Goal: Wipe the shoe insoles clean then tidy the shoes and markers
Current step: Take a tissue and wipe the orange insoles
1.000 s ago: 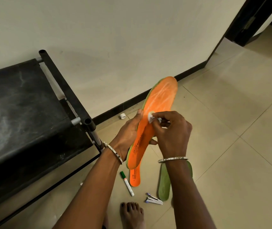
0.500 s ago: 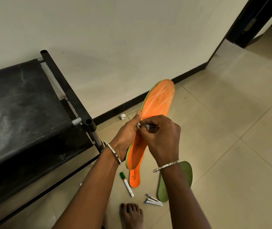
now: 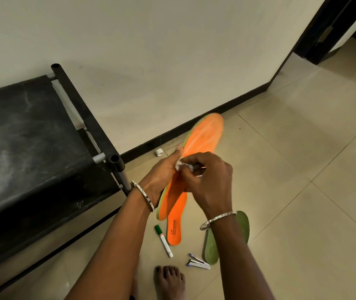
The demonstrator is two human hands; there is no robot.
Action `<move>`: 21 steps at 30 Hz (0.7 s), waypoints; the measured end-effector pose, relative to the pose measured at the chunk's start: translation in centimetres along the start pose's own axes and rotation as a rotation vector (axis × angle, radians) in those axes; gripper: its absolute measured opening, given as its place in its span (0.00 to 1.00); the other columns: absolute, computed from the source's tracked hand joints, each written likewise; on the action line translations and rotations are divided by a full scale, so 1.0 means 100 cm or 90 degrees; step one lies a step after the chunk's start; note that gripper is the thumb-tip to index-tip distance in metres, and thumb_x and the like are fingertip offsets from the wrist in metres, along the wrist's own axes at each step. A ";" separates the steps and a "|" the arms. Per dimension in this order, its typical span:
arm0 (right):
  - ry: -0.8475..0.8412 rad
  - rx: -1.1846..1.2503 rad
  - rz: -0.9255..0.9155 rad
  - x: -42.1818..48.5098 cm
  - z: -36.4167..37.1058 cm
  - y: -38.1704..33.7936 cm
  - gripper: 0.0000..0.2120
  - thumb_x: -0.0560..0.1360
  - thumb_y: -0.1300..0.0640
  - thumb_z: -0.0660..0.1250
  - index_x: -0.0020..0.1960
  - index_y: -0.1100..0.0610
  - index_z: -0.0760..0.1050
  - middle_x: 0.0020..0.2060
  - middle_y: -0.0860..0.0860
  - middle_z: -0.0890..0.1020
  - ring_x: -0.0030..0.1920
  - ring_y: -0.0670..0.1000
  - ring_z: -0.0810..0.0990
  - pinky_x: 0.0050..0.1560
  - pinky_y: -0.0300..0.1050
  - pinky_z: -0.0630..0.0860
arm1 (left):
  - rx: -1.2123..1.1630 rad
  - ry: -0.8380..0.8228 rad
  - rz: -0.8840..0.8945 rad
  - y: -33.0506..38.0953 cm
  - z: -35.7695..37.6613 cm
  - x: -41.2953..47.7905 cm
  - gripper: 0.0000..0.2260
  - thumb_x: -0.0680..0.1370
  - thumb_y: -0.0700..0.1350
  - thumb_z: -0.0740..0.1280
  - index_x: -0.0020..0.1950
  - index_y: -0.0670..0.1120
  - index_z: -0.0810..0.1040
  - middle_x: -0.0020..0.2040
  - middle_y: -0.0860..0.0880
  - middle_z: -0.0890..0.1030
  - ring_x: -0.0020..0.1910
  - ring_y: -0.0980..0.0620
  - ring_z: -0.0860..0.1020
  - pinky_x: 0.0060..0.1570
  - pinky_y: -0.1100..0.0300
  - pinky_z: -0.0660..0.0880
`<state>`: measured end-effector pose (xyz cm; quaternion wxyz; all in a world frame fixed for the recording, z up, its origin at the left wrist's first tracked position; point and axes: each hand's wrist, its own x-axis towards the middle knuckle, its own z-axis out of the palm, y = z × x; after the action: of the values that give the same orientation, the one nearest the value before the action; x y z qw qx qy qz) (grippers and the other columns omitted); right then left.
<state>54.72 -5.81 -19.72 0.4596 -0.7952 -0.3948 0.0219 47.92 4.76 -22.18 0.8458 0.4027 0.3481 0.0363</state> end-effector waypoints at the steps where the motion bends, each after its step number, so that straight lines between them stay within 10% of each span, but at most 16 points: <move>1: 0.031 -0.013 0.017 0.003 -0.006 0.006 0.09 0.69 0.52 0.71 0.49 0.50 0.83 0.39 0.45 0.84 0.38 0.44 0.81 0.42 0.50 0.80 | 0.049 -0.026 -0.016 0.001 -0.001 -0.004 0.26 0.81 0.62 0.58 0.66 0.44 0.79 0.59 0.39 0.83 0.58 0.38 0.82 0.55 0.46 0.80; 7: -0.093 -0.099 0.072 0.012 -0.040 0.028 0.31 0.73 0.58 0.74 0.73 0.47 0.69 0.42 0.47 0.80 0.39 0.46 0.79 0.44 0.36 0.78 | 0.204 -0.118 -0.119 0.006 -0.005 -0.017 0.28 0.77 0.62 0.60 0.70 0.46 0.74 0.63 0.39 0.80 0.52 0.38 0.84 0.40 0.52 0.83; 15: -0.073 -0.124 0.159 0.013 -0.046 0.045 0.07 0.70 0.58 0.76 0.48 0.53 0.83 0.36 0.48 0.84 0.37 0.47 0.83 0.42 0.37 0.78 | 0.079 -0.110 -0.167 0.010 -0.013 -0.024 0.22 0.79 0.61 0.59 0.61 0.45 0.76 0.62 0.34 0.80 0.49 0.37 0.83 0.34 0.55 0.81; 21: 0.074 0.256 0.575 0.008 -0.057 0.055 0.04 0.66 0.67 0.77 0.40 0.63 0.84 0.33 0.59 0.85 0.35 0.57 0.86 0.44 0.47 0.83 | 0.039 0.022 0.048 0.009 -0.015 -0.019 0.21 0.84 0.54 0.53 0.62 0.44 0.81 0.58 0.39 0.83 0.56 0.41 0.82 0.44 0.51 0.79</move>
<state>60.88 -10.85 -20.31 0.5696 -0.7825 0.0273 0.2500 45.74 5.73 -21.12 0.8251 0.4405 0.3480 0.0643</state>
